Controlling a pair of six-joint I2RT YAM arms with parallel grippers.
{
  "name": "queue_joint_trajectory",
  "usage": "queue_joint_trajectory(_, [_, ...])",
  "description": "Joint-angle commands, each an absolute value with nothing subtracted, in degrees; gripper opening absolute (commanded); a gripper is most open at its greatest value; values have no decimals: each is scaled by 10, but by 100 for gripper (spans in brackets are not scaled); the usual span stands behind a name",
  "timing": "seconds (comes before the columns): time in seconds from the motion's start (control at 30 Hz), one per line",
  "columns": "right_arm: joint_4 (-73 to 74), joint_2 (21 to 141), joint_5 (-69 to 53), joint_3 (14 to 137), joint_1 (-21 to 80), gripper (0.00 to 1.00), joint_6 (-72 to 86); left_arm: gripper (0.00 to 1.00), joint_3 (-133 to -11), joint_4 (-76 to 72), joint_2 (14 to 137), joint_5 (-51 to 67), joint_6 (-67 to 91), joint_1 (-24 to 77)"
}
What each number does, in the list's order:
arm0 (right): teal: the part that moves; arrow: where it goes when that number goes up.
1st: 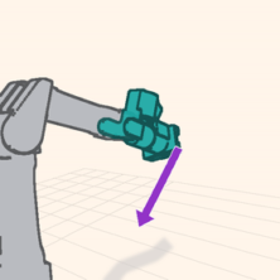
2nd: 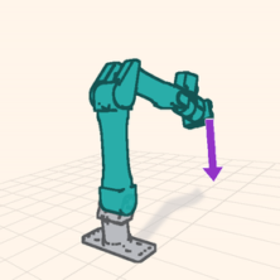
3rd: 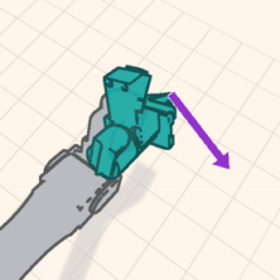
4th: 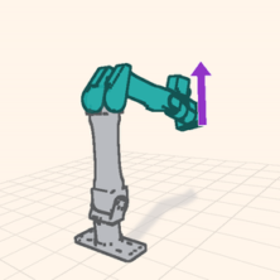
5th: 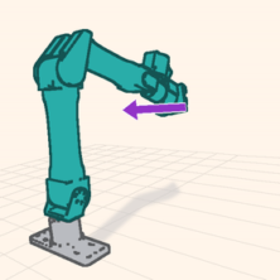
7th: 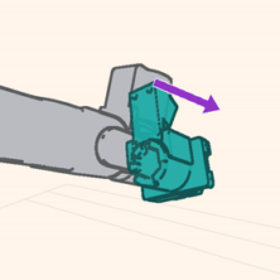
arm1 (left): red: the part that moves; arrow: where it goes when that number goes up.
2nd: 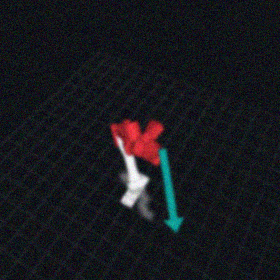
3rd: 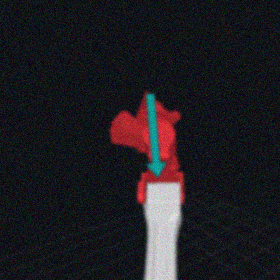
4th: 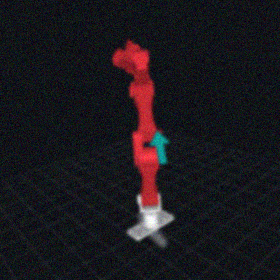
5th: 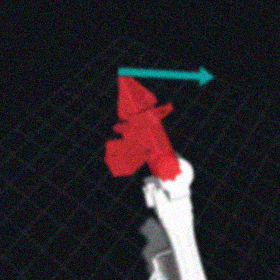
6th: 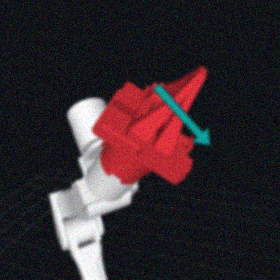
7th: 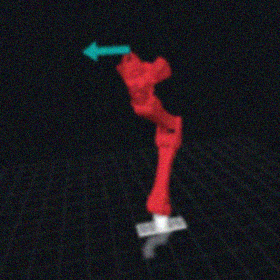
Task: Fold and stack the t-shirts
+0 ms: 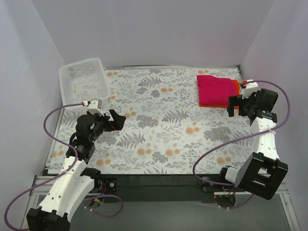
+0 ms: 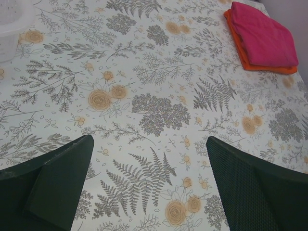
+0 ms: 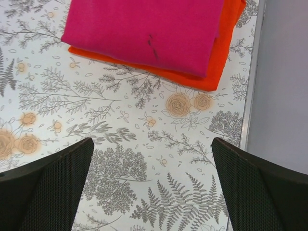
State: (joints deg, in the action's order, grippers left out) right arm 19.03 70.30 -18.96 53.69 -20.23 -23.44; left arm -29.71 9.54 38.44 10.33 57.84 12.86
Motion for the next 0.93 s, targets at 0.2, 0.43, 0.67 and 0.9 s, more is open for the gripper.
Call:
queue_joint_trajectory(0.2, [161,602,-311,474,-258,98,-184,98,-310,115,373,68,576,127])
queue_joint_trajectory(0.43, [128,551,-212,433,-258,98,-145,98,-310,112,374,66,572,127])
queue_joint_trajectory(0.67, [114,534,-171,411,-258,98,-148,98,-308,107,376,73,572,127])
queue_joint_trajectory(0.9, [108,529,-183,407,-258,98,-163,98,-308,107,378,72,571,127])
